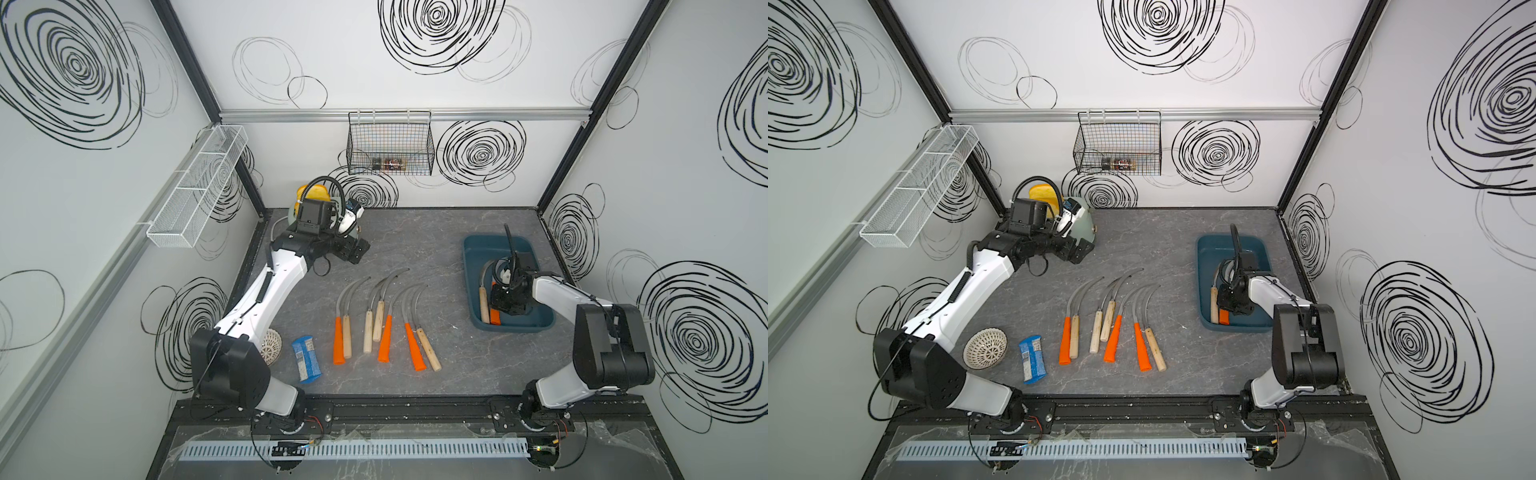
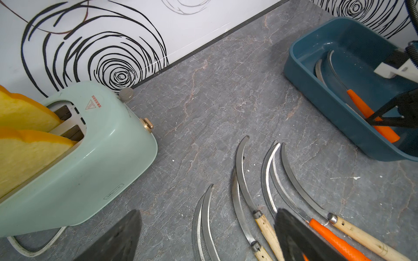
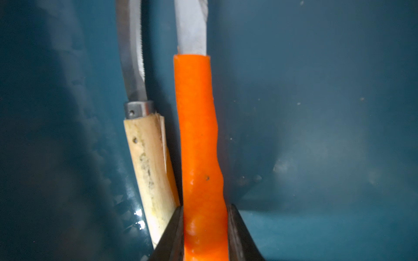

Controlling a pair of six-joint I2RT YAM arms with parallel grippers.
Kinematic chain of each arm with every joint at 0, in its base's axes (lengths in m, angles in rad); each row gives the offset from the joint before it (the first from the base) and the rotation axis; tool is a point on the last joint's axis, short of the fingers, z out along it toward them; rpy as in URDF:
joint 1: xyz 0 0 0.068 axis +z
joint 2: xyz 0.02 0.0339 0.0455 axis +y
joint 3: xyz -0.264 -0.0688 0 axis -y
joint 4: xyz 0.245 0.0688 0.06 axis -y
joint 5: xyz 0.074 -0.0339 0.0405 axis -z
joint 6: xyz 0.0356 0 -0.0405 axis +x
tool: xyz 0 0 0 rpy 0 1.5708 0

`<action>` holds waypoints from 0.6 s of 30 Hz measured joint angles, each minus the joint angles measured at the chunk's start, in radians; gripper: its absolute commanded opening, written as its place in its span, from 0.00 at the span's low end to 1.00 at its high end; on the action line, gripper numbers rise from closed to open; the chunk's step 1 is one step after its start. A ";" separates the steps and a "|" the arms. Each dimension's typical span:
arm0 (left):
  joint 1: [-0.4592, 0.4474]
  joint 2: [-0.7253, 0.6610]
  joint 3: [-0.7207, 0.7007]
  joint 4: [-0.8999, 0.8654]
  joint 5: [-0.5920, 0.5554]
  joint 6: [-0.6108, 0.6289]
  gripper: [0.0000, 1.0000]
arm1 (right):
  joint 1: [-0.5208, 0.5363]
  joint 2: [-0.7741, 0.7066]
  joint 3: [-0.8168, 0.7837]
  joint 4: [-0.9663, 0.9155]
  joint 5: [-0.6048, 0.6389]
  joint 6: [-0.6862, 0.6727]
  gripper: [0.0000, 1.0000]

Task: Put small sickles into storage boxes
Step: Place the sickle in the storage box.

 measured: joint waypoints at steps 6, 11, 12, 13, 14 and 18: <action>0.004 0.000 0.023 -0.021 0.013 0.001 0.96 | 0.000 -0.004 0.002 0.000 0.006 -0.003 0.35; 0.025 -0.003 0.079 -0.080 0.048 0.013 0.96 | 0.000 -0.058 0.002 0.005 0.015 0.002 0.37; 0.033 -0.007 0.082 -0.085 0.052 0.018 0.96 | 0.000 -0.074 0.004 0.008 0.015 0.003 0.37; 0.041 -0.012 0.082 -0.091 0.056 0.020 0.96 | 0.000 -0.084 0.005 0.011 0.014 0.003 0.37; 0.051 -0.017 0.082 -0.103 0.066 0.023 0.96 | 0.001 -0.100 0.006 0.021 0.012 0.005 0.37; 0.104 -0.039 0.078 -0.139 0.117 0.033 0.96 | 0.021 -0.169 0.000 0.073 -0.011 0.009 0.37</action>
